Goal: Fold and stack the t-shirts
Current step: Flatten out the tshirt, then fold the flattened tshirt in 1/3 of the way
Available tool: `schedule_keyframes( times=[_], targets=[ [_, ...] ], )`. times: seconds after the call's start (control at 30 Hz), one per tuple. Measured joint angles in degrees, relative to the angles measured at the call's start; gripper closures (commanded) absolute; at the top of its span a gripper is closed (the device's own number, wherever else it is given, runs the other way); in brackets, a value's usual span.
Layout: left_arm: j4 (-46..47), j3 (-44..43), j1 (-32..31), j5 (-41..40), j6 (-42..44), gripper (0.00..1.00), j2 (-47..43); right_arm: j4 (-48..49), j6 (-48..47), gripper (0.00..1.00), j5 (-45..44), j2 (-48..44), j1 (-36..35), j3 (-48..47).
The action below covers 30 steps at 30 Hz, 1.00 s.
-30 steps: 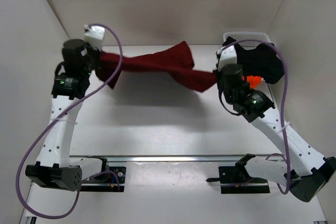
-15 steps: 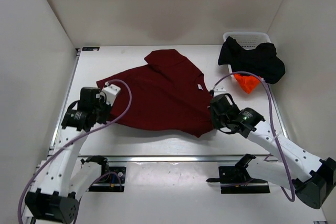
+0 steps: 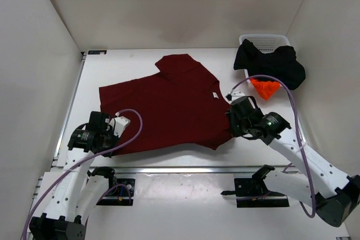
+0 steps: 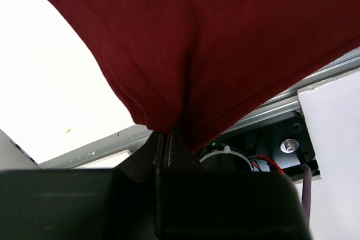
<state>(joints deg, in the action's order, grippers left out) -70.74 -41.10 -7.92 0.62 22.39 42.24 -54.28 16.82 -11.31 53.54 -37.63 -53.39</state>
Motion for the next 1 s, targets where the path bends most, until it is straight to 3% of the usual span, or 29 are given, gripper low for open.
schedule_keyframes(
  times=[0.23,0.43,0.63,1.0],
  targets=[
    [2.5,-0.1,0.4,-1.7,-0.4,1.0,5.4,15.0,-13.1,1.0,3.5,15.0,6.3,-1.9],
    [8.8,-2.9,3.0,-4.9,-1.6,1.0,15.2,27.0,-21.9,1.0,6.9,34.3,7.5,-13.8],
    [15.9,-5.1,6.3,-9.1,-3.5,1.0,23.2,31.6,-23.1,1.0,10.3,46.2,10.3,-23.3],
    [21.8,-12.1,9.2,-12.1,-5.4,1.0,36.6,33.0,-21.3,1.0,15.2,54.3,14.9,-31.1]
  ],
)
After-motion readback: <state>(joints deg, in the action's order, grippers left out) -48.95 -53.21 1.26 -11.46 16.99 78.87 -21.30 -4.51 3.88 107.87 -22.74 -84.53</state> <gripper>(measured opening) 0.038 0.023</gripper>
